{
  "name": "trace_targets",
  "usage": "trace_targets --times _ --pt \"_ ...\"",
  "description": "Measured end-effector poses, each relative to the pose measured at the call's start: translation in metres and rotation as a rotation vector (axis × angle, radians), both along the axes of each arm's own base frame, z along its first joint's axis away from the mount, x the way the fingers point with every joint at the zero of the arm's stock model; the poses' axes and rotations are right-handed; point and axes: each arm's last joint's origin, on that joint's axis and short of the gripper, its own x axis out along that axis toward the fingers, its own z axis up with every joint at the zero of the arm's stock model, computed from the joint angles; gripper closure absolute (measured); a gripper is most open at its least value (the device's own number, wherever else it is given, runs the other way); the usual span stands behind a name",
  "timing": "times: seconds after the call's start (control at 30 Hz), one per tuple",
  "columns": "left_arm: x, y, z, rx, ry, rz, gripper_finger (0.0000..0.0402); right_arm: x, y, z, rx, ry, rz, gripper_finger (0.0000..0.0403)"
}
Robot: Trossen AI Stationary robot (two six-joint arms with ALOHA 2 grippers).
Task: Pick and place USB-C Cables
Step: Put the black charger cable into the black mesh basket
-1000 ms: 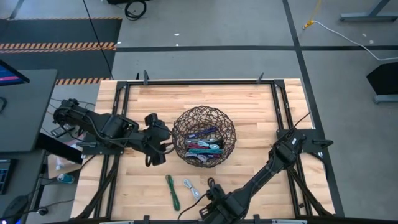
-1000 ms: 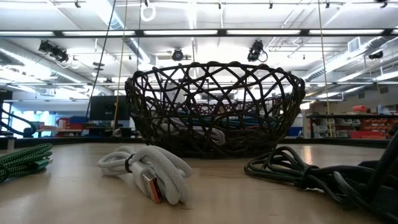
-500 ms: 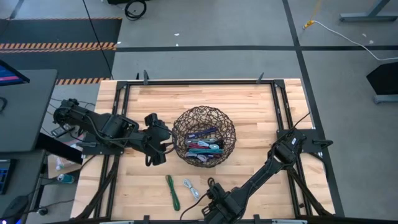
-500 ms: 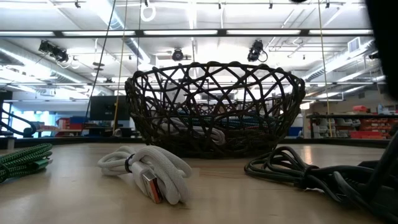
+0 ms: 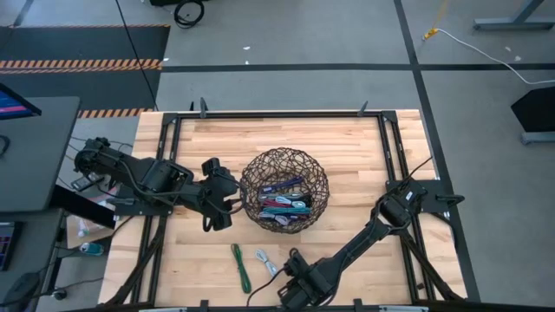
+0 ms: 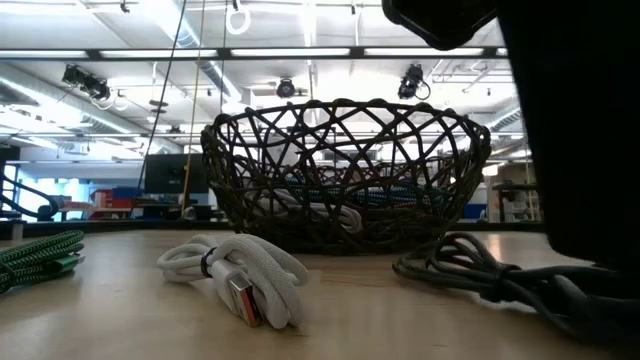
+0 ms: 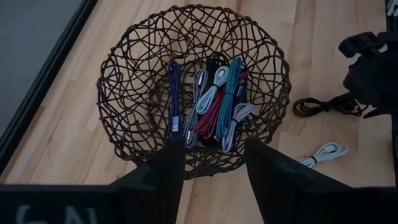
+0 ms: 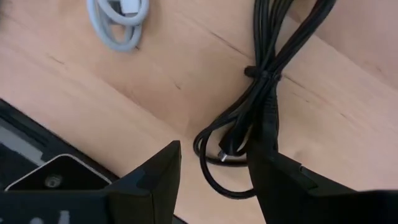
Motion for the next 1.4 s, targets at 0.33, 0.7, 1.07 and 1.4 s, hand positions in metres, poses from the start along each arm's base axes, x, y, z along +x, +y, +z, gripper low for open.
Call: trace_targets --times 0.33,0.7,1.07,1.4 --pt "0.000 0.000 0.000 0.000 0.000 0.000 0.0230 -0.006 0.000 -0.009 0.020 0.067 0.019 0.0218" --pt "0.000 0.000 0.000 -0.002 -0.002 0.001 0.0230 -0.010 -0.002 -0.017 0.018 0.099 0.049 0.0342" --pt "0.001 -0.001 0.001 -0.008 -0.018 0.001 0.0230 -0.001 0.009 0.009 0.056 0.006 0.164 0.0395" --pt "0.001 -0.001 0.001 -0.007 -0.019 -0.001 0.0230 -0.013 -0.012 0.101 -0.112 0.016 0.329 0.0395"
